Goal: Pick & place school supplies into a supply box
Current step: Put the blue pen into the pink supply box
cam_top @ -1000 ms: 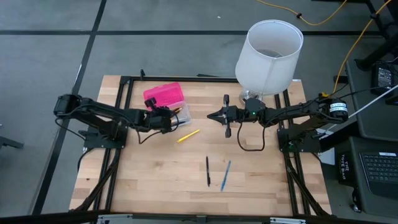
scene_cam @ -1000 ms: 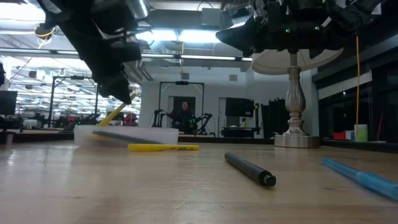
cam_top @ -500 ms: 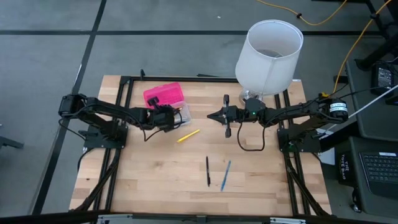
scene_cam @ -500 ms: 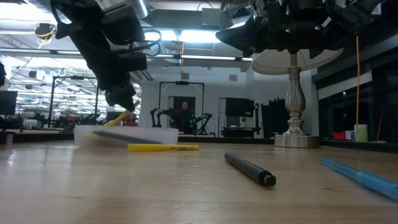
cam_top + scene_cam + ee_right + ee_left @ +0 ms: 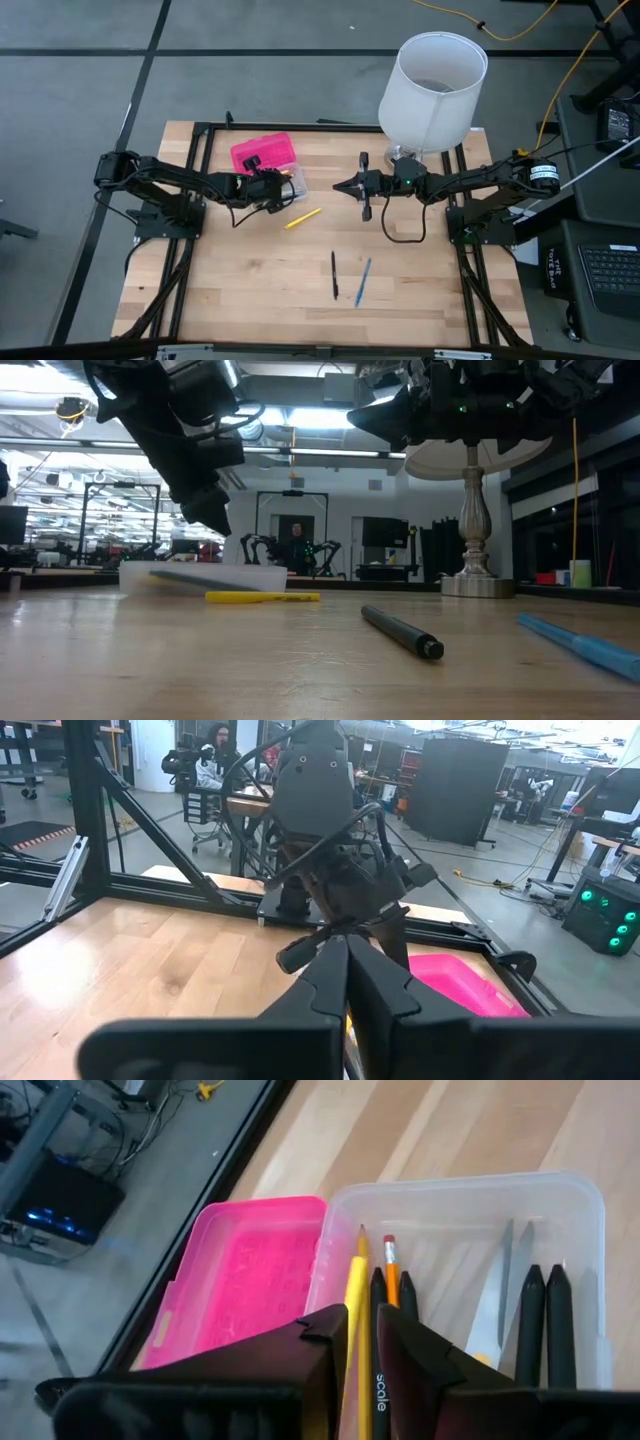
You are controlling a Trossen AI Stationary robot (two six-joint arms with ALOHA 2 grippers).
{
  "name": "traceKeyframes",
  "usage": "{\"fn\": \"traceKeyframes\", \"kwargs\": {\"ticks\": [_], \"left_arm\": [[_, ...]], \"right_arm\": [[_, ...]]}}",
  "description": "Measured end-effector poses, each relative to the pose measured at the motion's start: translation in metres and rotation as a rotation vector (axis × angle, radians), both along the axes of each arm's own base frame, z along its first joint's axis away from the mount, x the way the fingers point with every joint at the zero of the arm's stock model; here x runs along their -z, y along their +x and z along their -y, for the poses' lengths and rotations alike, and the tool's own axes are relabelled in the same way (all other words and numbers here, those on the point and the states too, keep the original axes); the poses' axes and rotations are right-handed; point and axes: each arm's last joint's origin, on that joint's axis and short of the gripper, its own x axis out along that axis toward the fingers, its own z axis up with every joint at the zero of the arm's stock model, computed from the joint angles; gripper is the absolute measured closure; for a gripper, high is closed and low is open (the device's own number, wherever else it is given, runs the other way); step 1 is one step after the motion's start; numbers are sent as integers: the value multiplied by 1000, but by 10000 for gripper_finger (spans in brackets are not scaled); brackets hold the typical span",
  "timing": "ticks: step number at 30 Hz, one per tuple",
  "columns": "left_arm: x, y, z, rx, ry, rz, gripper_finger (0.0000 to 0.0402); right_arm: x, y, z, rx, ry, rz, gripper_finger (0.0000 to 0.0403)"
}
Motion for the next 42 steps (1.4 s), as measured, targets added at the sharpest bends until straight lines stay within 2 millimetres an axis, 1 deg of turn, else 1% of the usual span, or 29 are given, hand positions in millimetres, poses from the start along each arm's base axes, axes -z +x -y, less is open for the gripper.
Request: {"fn": "traceKeyframes", "kwargs": {"ticks": [2, 6, 10, 13, 18, 21, 25, 32, 35, 38, 42], "left_arm": [[0, 0, 1, 6, -2, 3, 348], [-3, 5, 9, 94, 25, 5, 349], [-11, 11, 19, 204, 80, 25, 352], [-16, 11, 26, 295, 71, 41, 351], [-27, 8, 32, 430, -22, 101, 348], [-34, 5, 34, 477, -65, 144, 348], [-41, 1, 37, 485, -70, 180, 354], [-51, -7, 53, 560, -67, 208, 369], [-52, -11, 62, 590, -81, 229, 374], [-49, -17, 72, 621, -102, 273, 379], [-38, -28, 86, 669, -118, 318, 384]], "right_arm": [[0, 0, 0, 0, 0, 0, 393], [0, 0, 0, 0, 0, 0, 394], [0, 0, 0, 0, 0, 0, 381], [0, 0, 0, 0, -3, 0, 373], [0, 0, 0, 0, -2, -1, 370], [1, 0, 0, -1, -1, -8, 370], [4, 0, 0, -1, 3, -41, 369], [5, 0, -2, -6, 32, -56, 369], [5, 1, -6, -20, 31, -57, 369], [7, 1, -13, -28, 31, -70, 370], [11, 2, -26, 42, 24, -112, 381]]}}
